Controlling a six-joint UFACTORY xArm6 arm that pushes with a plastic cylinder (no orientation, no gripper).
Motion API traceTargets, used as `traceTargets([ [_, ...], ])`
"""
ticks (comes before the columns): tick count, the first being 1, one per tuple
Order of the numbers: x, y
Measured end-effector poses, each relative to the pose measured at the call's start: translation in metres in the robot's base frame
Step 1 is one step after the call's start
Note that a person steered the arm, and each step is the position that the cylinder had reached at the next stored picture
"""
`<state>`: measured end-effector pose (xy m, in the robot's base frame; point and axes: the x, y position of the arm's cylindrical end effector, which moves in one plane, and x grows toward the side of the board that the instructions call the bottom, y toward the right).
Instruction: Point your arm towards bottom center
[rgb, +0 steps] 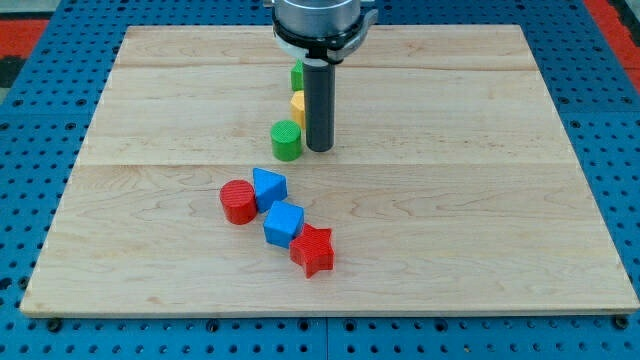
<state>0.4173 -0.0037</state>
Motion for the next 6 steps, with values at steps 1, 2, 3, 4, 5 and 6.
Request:
traceTargets([
  [1,0.019,0.011],
  [2,0.099,0.068],
  [3,0.196,0.096],
  [4,0.201,0.015],
  [5,0.198,-0.097],
  [6,0.153,-0.109],
])
